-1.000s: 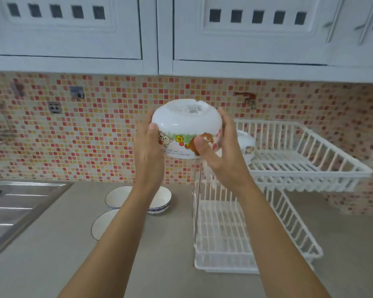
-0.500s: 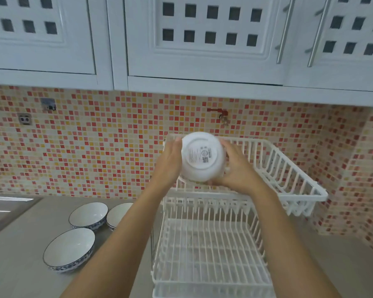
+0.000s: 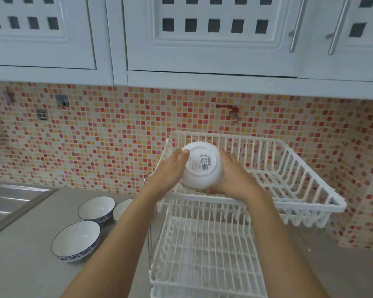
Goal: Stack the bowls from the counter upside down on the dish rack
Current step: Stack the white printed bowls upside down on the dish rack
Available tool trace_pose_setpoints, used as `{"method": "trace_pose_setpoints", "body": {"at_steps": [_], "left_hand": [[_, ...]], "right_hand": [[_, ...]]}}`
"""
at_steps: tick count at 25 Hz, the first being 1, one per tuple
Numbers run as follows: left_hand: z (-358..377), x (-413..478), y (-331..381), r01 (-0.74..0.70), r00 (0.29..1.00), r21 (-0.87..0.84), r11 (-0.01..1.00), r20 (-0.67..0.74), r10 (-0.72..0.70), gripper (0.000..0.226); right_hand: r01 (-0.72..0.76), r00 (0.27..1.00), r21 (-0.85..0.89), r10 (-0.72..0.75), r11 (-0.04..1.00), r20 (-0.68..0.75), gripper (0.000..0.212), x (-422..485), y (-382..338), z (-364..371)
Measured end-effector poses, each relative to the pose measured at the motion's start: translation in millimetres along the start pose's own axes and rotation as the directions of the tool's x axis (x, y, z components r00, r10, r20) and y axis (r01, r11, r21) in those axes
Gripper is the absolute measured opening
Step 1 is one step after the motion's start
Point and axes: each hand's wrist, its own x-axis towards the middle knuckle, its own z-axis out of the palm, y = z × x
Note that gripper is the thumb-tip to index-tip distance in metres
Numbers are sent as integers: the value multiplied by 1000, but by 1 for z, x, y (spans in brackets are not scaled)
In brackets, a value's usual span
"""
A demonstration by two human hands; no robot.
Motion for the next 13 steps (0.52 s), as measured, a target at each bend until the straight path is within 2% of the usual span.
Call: {"method": "trace_pose_setpoints", "body": {"at_steps": [4,7,9,13], "left_hand": [[2,3,-3,22,999,69,997,23,-24,73],[3,-1,1,3,1000,104,995,-28,0,67],[-1,-7,5,-54,994,62,997,-86,60,61],[-27,-23,14,-132,976,-31,991,-176,125,53]], "right_hand": [[-28,999,-2,28,1000,19,108,-1,-1,-1],[-87,995,-2,87,996,51,118,-3,-2,-3],[-111,993,-28,112,993,40,123,-6,-5,-4],[-67,997,-35,66,997,-26,104,-14,-32,0]]}}
